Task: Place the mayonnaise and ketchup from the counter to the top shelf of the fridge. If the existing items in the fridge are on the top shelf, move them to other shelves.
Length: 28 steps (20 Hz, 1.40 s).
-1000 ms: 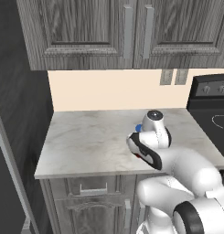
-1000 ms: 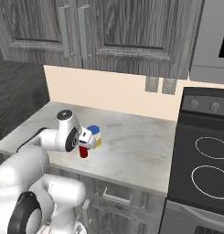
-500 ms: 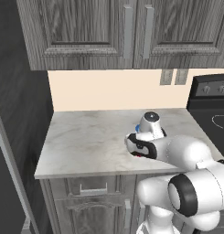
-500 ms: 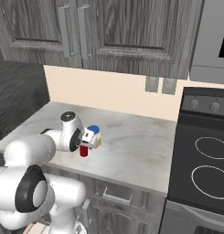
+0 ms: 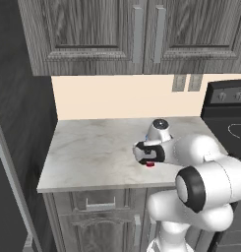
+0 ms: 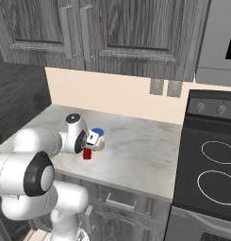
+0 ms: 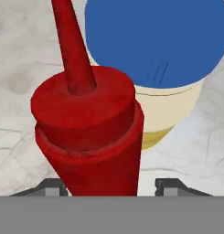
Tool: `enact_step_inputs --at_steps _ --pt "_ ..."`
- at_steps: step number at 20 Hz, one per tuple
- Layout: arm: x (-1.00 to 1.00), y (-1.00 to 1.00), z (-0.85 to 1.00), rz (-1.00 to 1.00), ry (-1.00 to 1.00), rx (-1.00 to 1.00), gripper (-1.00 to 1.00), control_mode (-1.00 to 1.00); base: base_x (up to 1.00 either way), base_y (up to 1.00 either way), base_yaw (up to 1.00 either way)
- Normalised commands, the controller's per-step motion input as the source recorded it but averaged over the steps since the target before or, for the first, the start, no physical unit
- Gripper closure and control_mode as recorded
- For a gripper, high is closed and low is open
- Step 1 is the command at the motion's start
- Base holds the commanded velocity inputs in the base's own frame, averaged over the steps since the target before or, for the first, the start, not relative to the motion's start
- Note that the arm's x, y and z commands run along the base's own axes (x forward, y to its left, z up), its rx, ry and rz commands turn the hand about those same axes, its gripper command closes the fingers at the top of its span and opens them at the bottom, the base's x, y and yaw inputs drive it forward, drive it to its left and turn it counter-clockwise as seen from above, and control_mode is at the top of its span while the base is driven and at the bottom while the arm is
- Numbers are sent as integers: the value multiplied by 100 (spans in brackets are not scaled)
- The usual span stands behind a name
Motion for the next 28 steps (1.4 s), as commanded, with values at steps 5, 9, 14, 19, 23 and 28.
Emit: enact_step_inputs --at_steps 5,9,14,19,23,28 --pt "5 0 -3 0 -1 0 100 -100 0 0 0" --pt "-68 -2 36 3 -22 11 100 -100 0 0 0" --pt "-100 -2 98 8 -46 24 100 -100 0 0 0" --pt "-99 -17 100 0 -34 24 100 -100 0 0 0" --pt "-80 -3 100 0 -12 5 100 -100 0 0 0" --pt "-75 0 100 0 0 -6 100 -100 0 0 0"
